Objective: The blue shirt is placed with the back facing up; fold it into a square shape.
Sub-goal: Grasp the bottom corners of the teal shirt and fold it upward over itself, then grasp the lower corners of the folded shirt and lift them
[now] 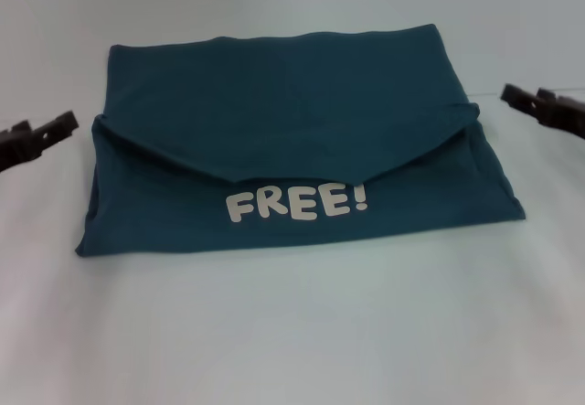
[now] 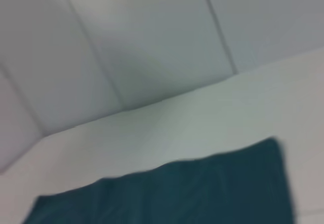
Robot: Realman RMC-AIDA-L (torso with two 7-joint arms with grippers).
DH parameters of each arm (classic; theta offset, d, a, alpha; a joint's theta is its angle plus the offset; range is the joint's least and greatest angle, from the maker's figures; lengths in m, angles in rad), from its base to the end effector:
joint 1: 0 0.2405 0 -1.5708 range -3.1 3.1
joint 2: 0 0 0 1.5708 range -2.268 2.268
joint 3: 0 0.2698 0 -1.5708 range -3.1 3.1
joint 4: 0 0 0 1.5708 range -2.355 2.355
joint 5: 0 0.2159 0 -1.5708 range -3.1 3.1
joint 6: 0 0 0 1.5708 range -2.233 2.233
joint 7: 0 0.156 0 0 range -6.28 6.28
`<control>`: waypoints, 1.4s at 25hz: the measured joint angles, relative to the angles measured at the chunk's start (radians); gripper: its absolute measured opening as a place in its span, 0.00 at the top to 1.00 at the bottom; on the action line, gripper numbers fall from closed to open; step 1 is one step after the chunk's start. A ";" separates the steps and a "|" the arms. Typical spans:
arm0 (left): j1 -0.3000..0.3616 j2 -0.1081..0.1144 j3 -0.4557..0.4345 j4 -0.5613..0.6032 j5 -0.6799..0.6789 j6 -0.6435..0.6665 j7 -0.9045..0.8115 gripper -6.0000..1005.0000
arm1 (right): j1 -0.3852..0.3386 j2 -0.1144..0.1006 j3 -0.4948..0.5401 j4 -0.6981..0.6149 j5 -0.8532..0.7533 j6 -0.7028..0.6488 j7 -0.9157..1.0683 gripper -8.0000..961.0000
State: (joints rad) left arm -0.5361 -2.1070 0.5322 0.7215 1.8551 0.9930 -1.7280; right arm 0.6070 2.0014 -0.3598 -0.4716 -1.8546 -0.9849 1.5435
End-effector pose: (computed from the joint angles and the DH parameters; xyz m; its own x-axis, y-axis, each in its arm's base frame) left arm -0.3216 0.4180 0.0470 0.4336 0.4197 0.7974 0.8963 -0.2925 -0.3334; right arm 0.3455 0.4271 0.0579 0.4308 -0.3967 -0.8106 -0.8996 -0.2601 -0.3509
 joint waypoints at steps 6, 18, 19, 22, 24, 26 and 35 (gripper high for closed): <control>0.055 -0.001 0.007 0.053 0.087 0.118 -0.067 0.16 | -0.109 -0.068 -0.147 -0.045 0.000 -0.161 0.217 0.25; 0.058 -0.006 0.043 0.064 0.300 0.186 -0.070 0.09 | -0.121 -0.129 -0.193 -0.145 -0.176 -0.316 0.487 0.25; 0.055 -0.008 0.045 0.064 0.315 0.180 -0.069 0.10 | -0.115 -0.129 -0.191 -0.154 -0.195 -0.322 0.505 0.25; 0.051 -0.013 0.050 0.064 0.335 0.151 -0.067 0.10 | -0.109 -0.129 -0.184 -0.164 -0.200 -0.330 0.514 0.25; 0.049 -0.015 0.068 0.064 0.341 0.111 -0.066 0.11 | -0.105 -0.128 -0.182 -0.165 -0.199 -0.330 0.515 0.25; 0.047 -0.017 0.093 0.064 0.344 0.073 -0.066 0.11 | -0.102 -0.125 -0.181 -0.165 -0.198 -0.327 0.516 0.25; 0.027 -0.022 0.190 0.053 0.355 -0.008 -0.064 0.13 | -0.096 -0.117 -0.154 -0.166 -0.198 -0.317 0.517 0.25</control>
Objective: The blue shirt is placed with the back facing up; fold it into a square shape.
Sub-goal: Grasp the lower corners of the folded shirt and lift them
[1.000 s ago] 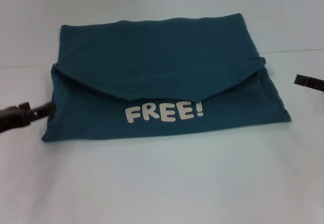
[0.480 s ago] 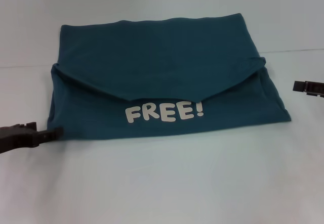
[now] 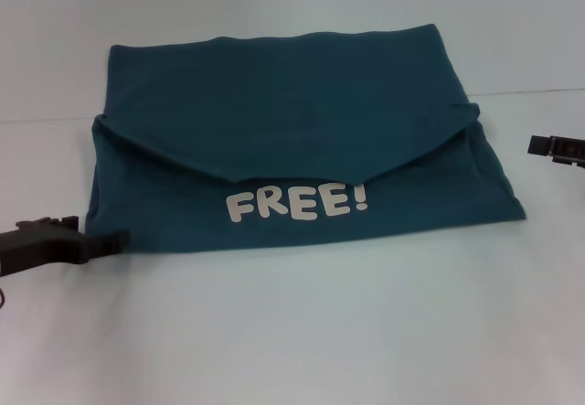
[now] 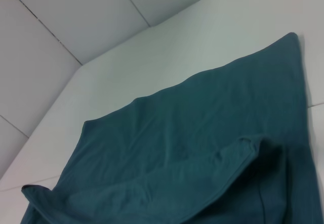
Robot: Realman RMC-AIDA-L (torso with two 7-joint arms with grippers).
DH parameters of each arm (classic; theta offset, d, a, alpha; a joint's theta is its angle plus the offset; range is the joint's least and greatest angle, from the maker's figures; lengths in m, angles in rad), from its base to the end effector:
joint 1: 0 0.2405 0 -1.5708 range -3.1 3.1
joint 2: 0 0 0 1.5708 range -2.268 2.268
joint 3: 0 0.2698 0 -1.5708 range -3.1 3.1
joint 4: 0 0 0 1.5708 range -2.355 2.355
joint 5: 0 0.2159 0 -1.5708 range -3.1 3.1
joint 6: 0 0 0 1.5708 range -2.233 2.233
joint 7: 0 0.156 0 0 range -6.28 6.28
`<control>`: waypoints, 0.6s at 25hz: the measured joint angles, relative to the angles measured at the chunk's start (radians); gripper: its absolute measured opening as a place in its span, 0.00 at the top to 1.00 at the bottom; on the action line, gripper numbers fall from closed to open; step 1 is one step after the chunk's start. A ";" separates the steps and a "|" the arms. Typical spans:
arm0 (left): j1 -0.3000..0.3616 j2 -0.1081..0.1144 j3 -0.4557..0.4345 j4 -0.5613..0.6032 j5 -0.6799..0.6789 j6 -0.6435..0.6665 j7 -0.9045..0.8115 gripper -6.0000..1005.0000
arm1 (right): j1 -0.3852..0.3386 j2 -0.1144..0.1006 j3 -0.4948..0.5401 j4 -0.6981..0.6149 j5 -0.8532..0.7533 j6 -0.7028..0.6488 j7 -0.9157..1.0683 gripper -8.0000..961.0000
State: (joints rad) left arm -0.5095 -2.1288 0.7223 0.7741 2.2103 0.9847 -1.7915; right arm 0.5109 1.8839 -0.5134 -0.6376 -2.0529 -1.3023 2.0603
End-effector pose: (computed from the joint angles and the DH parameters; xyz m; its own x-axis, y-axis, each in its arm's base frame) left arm -0.3337 0.3941 -0.0048 0.6540 0.6112 0.4458 0.7496 -0.4440 -0.4909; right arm 0.3550 0.3867 0.0991 0.2850 -0.6704 -0.6851 -0.9554 -0.2565 -0.1464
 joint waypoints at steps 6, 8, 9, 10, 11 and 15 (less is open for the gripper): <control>-0.012 -0.005 0.020 -0.005 0.041 -0.003 -0.004 0.15 | 0.000 0.003 0.009 0.000 0.000 0.005 -0.003 0.25; -0.013 -0.006 0.031 -0.005 0.044 -0.003 -0.005 0.15 | 0.000 0.003 0.009 0.000 0.000 0.011 -0.003 0.25; -0.013 -0.006 0.034 -0.005 0.044 -0.002 -0.006 0.15 | 0.000 0.004 0.009 0.000 -0.001 0.012 -0.004 0.25; -0.013 -0.006 0.038 -0.004 0.045 -0.001 -0.006 0.16 | 0.000 0.004 0.009 0.001 -0.001 0.014 -0.005 0.25; -0.013 -0.006 0.039 -0.003 0.045 0.001 -0.006 0.16 | 0.000 0.004 0.009 0.001 -0.001 0.014 -0.005 0.25; -0.014 -0.006 0.046 0.003 0.046 0.004 -0.007 0.17 | 0.000 0.004 0.009 0.001 -0.001 0.014 -0.006 0.25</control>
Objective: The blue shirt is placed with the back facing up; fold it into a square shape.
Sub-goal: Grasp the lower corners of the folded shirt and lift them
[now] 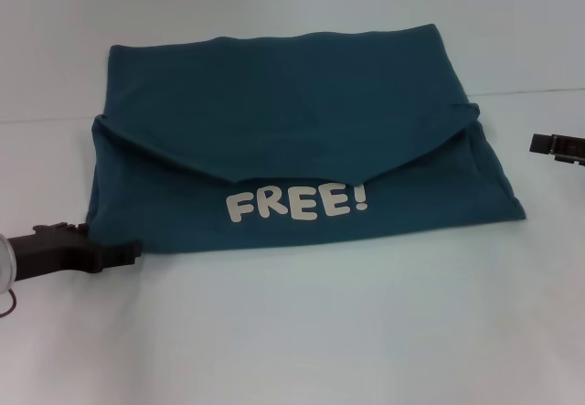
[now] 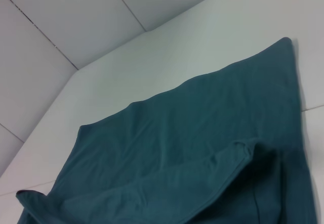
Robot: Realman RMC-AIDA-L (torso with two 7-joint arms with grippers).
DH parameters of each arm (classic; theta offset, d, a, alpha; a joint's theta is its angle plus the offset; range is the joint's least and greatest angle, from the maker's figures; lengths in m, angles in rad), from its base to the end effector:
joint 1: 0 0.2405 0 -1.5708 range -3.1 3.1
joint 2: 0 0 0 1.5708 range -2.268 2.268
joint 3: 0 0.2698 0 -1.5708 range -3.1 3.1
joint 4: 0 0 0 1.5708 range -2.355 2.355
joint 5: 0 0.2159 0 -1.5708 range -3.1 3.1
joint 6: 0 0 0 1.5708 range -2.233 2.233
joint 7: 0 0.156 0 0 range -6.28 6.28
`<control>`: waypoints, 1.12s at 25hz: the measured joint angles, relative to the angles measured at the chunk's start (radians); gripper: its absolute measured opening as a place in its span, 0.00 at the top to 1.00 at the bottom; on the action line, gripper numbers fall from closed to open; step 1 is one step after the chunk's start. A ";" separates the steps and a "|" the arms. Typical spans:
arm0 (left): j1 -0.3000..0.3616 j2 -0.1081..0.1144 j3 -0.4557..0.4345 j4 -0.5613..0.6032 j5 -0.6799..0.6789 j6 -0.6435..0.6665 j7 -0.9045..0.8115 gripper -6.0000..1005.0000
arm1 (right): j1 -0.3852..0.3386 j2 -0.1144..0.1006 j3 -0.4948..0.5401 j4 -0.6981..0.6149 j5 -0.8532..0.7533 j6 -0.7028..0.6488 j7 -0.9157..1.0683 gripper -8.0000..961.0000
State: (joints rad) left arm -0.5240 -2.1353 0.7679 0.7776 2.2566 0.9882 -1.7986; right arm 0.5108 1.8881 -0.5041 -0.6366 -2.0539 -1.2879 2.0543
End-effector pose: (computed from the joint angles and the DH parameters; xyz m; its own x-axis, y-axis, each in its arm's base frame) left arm -0.3261 0.3949 -0.0161 0.6944 0.6135 0.3760 0.7099 -0.4988 -0.4972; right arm 0.3568 0.3875 0.0992 0.2822 -0.6622 -0.6942 -0.9568 -0.2474 -0.1530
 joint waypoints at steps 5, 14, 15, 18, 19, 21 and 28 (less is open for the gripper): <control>-0.001 -0.010 0.009 0.004 0.029 -0.049 -0.004 0.18 | 0.000 0.003 0.000 0.000 0.000 0.003 -0.002 0.25; 0.001 -0.016 0.018 0.038 0.050 -0.049 -0.041 0.44 | 0.001 0.003 -0.023 0.006 -0.028 0.034 0.021 0.25; 0.001 -0.016 0.018 0.041 0.050 -0.046 -0.042 0.47 | 0.002 0.003 -0.024 0.006 -0.040 0.040 0.028 0.25; 0.000 -0.015 0.018 0.043 0.051 -0.040 -0.042 0.57 | 0.011 0.005 -0.025 0.008 -0.085 0.058 0.045 0.25; -0.001 -0.015 0.018 0.043 0.051 -0.038 -0.042 0.60 | 0.013 0.008 -0.025 0.008 -0.094 0.062 0.048 0.25; -0.002 -0.015 0.018 0.043 0.053 -0.034 -0.042 0.70 | 0.017 0.014 -0.025 0.010 -0.102 0.076 0.048 0.25; -0.009 -0.011 0.017 0.042 0.063 -0.021 -0.042 0.89 | 0.044 0.065 -0.029 0.015 -0.146 0.168 0.024 0.25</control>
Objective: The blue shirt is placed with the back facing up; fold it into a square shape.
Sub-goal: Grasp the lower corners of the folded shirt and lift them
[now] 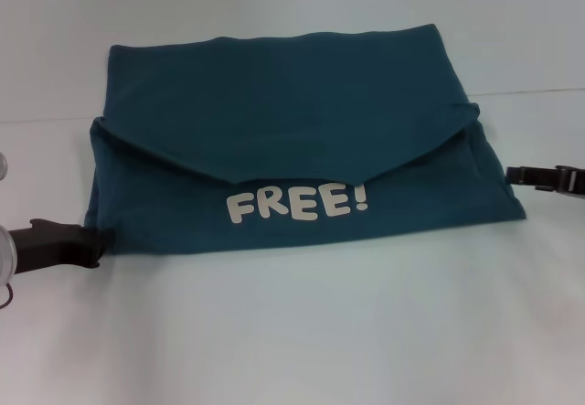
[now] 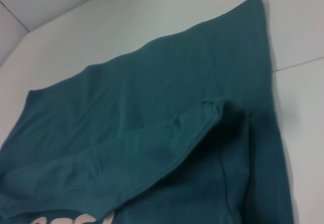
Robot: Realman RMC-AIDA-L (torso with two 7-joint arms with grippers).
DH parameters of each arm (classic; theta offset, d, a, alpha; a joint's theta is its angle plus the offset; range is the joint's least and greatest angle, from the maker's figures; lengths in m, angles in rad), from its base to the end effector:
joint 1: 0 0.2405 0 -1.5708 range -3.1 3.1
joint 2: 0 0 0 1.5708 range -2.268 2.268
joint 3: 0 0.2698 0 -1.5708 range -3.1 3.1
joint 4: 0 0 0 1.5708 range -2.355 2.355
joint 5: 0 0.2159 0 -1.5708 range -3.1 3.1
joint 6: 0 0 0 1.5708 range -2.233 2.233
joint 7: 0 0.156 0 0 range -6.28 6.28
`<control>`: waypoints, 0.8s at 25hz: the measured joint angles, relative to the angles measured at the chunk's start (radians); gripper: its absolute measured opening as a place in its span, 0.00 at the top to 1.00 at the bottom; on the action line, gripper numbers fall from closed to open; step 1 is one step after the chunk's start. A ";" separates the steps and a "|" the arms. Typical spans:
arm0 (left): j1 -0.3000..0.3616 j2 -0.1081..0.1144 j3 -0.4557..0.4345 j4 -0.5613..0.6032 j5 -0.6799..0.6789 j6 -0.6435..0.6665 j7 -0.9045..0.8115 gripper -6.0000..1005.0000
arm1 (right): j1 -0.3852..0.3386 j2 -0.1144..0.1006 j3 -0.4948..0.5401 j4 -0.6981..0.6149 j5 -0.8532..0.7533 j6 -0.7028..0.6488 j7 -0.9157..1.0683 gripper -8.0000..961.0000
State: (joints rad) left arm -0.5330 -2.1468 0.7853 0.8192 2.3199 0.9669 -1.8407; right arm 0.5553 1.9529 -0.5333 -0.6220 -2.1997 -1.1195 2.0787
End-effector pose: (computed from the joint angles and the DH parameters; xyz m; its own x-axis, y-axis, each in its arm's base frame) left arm -0.3217 0.4006 -0.0137 0.7151 0.6110 0.3395 0.6808 -0.4987 -0.5365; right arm 0.3633 0.3992 0.0609 0.3076 -0.7130 -0.6301 -0.9486 -0.1782 -0.2615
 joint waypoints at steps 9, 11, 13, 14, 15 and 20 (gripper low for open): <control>-0.006 0.005 0.000 0.001 0.012 0.010 -0.012 0.95 | 0.020 0.061 -0.013 0.014 -0.005 0.125 -0.060 0.25; -0.007 0.005 0.000 0.001 0.012 0.011 -0.012 0.95 | 0.031 0.067 -0.015 0.041 -0.004 0.157 -0.080 0.26; -0.010 0.005 0.000 0.000 0.012 0.011 -0.012 0.95 | 0.043 0.068 -0.016 0.072 -0.003 0.185 -0.102 0.26; -0.011 0.005 0.000 -0.001 0.012 0.011 -0.012 0.95 | 0.051 0.068 -0.016 0.088 -0.003 0.200 -0.110 0.26; -0.013 0.006 0.000 -0.003 0.012 0.011 -0.012 0.95 | 0.058 0.068 -0.016 0.101 -0.002 0.215 -0.115 0.26; -0.018 0.008 0.000 -0.005 0.013 0.011 -0.012 0.95 | 0.078 0.069 -0.018 0.131 -0.002 0.244 -0.122 0.28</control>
State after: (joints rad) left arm -0.5506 -2.1383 0.7854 0.8138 2.3331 0.9776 -1.8530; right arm 0.6329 2.0215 -0.5509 -0.4905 -2.2013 -0.8750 1.9568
